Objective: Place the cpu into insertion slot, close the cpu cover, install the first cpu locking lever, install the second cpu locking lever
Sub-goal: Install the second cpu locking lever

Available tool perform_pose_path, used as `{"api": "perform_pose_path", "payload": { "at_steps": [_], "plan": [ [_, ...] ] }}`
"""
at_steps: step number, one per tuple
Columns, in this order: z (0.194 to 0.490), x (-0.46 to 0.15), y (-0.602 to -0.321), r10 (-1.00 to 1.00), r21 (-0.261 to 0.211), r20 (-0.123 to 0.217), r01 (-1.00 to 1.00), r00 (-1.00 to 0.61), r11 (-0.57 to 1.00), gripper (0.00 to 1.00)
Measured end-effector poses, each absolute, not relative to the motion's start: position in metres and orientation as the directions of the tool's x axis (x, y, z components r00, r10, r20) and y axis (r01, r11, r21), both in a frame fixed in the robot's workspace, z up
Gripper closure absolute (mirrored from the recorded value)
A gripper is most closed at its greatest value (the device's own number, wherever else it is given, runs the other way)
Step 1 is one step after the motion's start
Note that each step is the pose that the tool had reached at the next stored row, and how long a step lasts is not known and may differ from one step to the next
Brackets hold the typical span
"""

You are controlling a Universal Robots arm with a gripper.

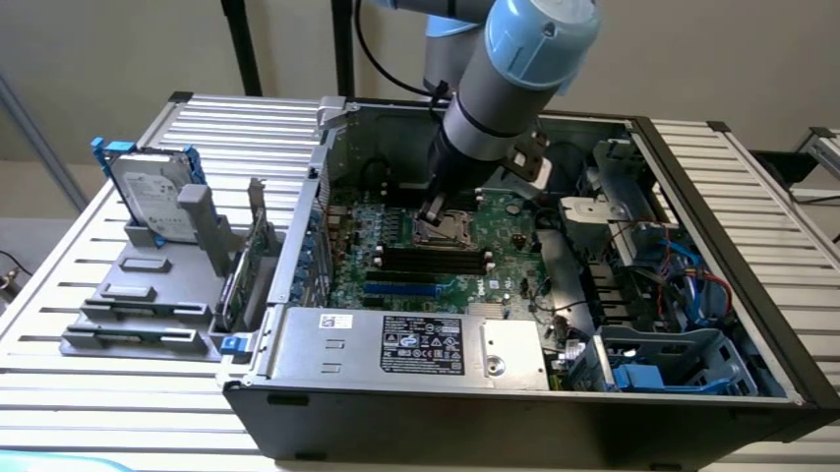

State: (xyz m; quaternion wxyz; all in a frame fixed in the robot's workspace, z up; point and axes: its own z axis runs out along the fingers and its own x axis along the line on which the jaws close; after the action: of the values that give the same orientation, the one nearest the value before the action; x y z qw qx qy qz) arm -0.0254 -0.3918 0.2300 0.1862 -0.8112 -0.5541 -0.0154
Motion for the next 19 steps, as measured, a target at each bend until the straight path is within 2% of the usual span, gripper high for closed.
{"api": "perform_pose_path", "payload": {
  "at_steps": [9,19],
  "plan": [
    [0.244,-0.025,-0.414,0.891,-0.299,0.225,0.898,0.395,-0.322,0.89],
    [0.241,-0.033,-0.423,0.888,-0.300,0.224,0.895,0.402,-0.330,0.89]
  ]
}}
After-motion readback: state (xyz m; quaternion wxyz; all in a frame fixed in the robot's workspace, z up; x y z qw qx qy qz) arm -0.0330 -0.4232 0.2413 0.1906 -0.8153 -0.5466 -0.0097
